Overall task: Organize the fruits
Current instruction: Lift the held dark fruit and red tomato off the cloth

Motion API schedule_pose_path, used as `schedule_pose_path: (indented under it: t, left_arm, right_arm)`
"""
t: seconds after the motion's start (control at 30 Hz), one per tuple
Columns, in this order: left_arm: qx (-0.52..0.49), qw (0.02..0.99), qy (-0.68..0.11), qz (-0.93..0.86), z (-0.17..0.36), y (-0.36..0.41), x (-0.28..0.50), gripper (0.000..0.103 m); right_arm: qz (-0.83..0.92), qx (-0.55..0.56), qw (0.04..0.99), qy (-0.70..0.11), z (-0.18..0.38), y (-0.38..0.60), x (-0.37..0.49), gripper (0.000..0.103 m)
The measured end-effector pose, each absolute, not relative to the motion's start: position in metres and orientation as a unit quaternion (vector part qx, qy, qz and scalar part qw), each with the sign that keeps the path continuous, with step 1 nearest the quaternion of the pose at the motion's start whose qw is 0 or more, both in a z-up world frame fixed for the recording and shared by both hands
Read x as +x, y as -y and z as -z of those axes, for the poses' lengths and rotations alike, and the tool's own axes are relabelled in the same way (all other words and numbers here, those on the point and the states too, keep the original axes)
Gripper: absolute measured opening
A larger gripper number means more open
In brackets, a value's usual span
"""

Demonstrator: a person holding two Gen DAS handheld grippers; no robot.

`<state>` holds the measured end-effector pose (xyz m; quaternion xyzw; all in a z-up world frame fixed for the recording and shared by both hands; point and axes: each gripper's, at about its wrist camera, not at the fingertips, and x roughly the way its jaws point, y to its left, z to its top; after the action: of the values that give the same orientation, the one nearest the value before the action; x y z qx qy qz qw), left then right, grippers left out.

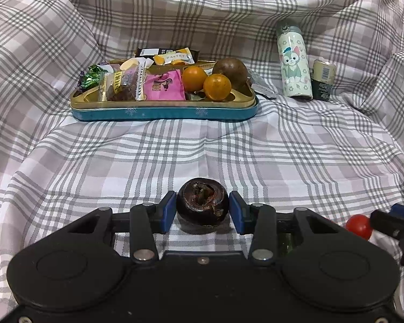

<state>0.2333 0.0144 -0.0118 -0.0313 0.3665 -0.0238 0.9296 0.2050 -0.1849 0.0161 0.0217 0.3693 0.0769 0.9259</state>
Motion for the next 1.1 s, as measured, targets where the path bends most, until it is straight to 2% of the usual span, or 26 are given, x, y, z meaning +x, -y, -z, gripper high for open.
schedule_pose_path:
  t: [0.33, 0.5, 0.57, 0.63, 1.1]
  left_arm:
    - [-0.031, 0.931, -0.364, 0.025, 0.011, -0.014, 0.232, 0.051]
    - [-0.031, 0.931, -0.364, 0.024, 0.011, -0.014, 0.232, 0.051]
    - [-0.03, 0.931, -0.363, 0.024, 0.011, -0.014, 0.232, 0.051]
    - [-0.029, 0.931, -0.362, 0.023, 0.011, -0.014, 0.232, 0.051]
    - [-0.015, 0.942, -0.336, 0.027, 0.003, -0.012, 0.219, 0.051]
  right_arm:
    - [-0.085, -0.051, 0.923, -0.372, -0.003, 0.154, 0.211, 0.041]
    - [-0.081, -0.042, 0.914, -0.395, 0.003, 0.158, 0.22, 0.041]
    - [-0.082, -0.023, 0.91, -0.407, 0.005, 0.163, 0.224, 0.037]
    - [-0.083, -0.008, 0.911, -0.404, 0.003, 0.167, 0.224, 0.034]
    - [-0.057, 0.0, 0.932, -0.357, -0.007, 0.171, 0.218, 0.034]
